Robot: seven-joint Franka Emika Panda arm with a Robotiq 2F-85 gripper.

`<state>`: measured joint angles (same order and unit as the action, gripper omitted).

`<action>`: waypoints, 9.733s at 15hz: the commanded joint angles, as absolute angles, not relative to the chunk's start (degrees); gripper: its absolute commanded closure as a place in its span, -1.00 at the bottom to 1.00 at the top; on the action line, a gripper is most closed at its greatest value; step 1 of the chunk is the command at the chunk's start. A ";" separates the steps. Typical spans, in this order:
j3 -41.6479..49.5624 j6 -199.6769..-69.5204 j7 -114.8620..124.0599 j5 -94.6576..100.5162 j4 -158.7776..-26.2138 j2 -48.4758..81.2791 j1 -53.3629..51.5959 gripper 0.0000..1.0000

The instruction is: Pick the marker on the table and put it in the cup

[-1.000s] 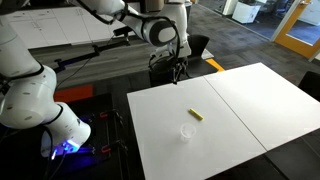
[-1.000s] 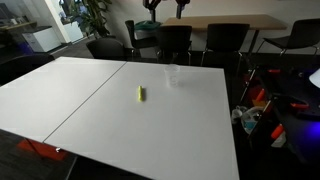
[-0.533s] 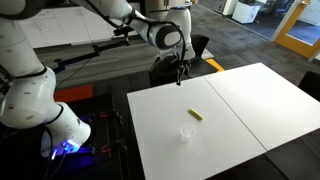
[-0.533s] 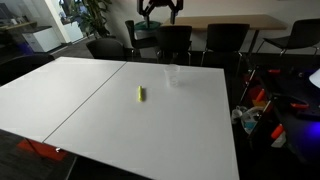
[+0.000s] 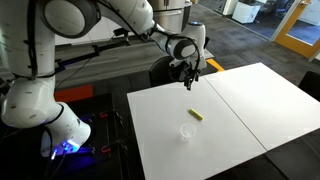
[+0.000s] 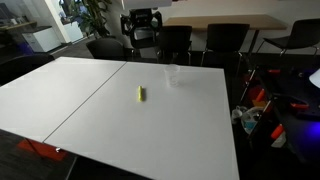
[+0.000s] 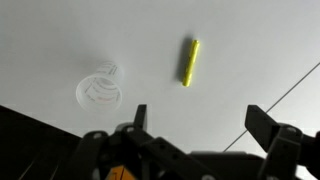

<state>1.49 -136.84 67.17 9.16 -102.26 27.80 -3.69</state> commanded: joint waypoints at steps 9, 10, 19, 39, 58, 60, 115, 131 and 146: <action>5.25 -137.96 68.78 -0.96 -84.78 48.74 -5.04 -1.00; 5.74 -139.27 68.99 -1.06 -84.73 50.03 -5.18 -1.00; 9.52 -145.00 68.92 -0.86 -82.38 58.27 -6.08 -1.00; 8.24 -139.22 68.05 -4.57 -64.46 70.22 -4.59 -1.00; 7.92 -131.52 68.85 -4.15 -49.82 81.16 -3.43 -1.00; 7.84 -131.74 68.87 -4.21 -49.19 81.93 -3.31 -1.00; 12.44 -113.21 116.50 18.89 -98.33 31.95 -14.51 0.90; 12.09 -101.34 133.80 34.00 -93.50 37.04 -13.41 0.90; 10.48 -100.93 134.97 43.36 -86.69 50.33 -11.96 0.90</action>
